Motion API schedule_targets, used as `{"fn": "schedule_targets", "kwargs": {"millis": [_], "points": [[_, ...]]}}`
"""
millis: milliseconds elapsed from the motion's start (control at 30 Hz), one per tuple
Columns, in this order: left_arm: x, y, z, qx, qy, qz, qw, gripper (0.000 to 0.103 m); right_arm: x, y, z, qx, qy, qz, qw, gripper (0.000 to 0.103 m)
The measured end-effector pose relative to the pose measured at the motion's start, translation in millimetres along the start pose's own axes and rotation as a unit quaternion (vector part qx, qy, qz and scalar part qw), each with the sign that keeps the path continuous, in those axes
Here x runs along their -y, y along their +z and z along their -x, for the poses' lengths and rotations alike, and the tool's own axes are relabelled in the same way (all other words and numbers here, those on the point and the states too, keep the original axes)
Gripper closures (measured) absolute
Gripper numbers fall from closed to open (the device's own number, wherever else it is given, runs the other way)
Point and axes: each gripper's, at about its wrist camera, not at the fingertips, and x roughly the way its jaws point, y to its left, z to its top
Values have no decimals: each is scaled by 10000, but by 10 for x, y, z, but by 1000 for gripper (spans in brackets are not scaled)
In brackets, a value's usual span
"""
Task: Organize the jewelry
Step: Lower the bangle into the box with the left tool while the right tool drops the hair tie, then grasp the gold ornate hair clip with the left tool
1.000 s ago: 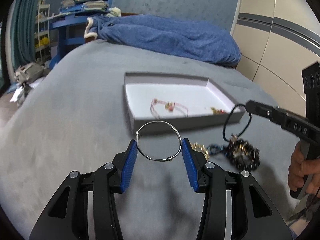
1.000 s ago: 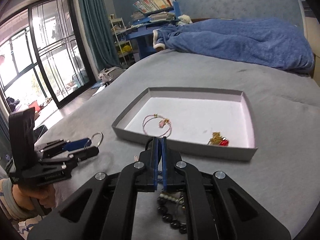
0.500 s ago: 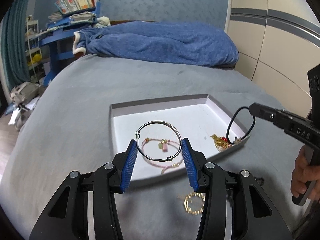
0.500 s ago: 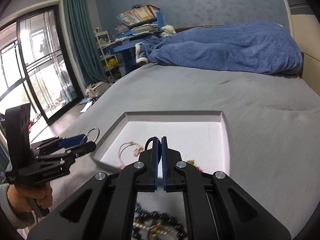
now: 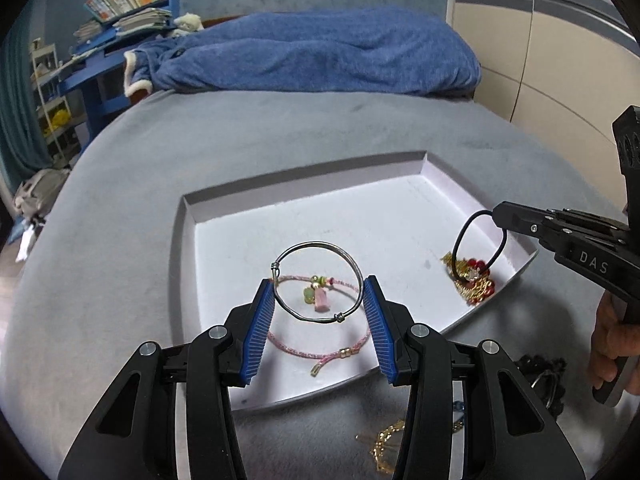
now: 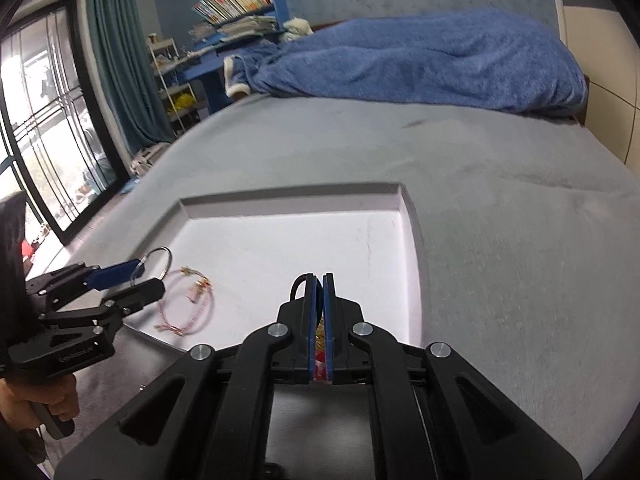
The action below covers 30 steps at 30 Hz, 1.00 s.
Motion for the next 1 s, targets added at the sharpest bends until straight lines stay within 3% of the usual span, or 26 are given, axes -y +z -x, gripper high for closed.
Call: {"fn": "schedule_targets", "kwargs": {"millis": [333, 433, 500, 567, 633, 1000], "points": [[74, -67, -100, -185, 26, -222, 9996, 55, 42, -135, -59, -180, -125, 89, 9997, 100], [100, -75, -70, -135, 41, -286, 9995, 50, 51, -134, -21, -137, -110, 67, 9998, 98], [111, -76, -40, -94, 38, -296, 9995, 43, 52, -136, 13, -90, -85, 67, 9999, 89], [117, -83, 26, 33, 42, -289, 9996, 29, 53, -145, 75, -8, -55, 42, 10000, 81], [122, -106, 112, 151, 10, -248, 9996, 25, 64, -171, 173, 101, -12, -4, 9999, 73], [251, -523, 646, 571, -352, -209, 9975, 22, 229, -638, 787, 396, 11, -294, 9988, 47]]}}
